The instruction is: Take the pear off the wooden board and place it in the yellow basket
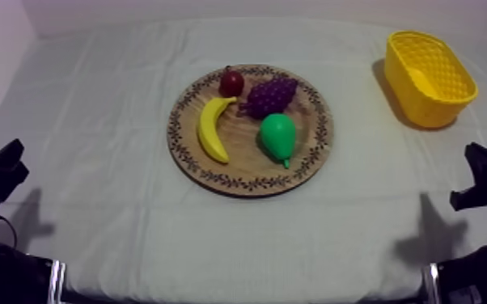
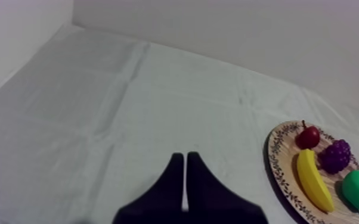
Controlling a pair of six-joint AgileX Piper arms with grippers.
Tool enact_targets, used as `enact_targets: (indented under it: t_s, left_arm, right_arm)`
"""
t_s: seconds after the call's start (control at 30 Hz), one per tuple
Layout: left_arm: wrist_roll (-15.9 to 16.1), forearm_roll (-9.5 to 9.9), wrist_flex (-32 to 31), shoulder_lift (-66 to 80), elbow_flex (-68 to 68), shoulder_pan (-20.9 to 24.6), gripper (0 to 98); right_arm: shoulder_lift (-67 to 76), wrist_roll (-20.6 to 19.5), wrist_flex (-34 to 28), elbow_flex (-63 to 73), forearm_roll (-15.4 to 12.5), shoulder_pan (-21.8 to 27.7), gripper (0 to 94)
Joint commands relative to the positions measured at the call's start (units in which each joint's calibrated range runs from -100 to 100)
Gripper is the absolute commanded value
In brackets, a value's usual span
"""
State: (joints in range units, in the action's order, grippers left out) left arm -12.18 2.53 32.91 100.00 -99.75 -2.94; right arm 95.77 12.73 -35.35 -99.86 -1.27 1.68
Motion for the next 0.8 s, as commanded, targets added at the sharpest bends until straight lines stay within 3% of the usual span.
enact_targets:
  t_s: [0.0,0.37,0.77]
  left_arm:
    - [-0.1,-0.01,0.0,0.0,0.0,0.0,0.1]
    - [0.0,-0.01,0.0,0.0,0.0,0.0,0.1]
    - [0.0,-0.01,0.0,0.0,0.0,0.0,0.1]
  right_arm:
    - [0.0,0.1,-0.1,0.0,0.0,-0.9,0.4]
    - [0.0,-2.1,-0.1,0.0,0.0,-1.4,0.6]
    - [-0.7,-1.6,-2.0,2.9,-1.2,-1.4,0.6]
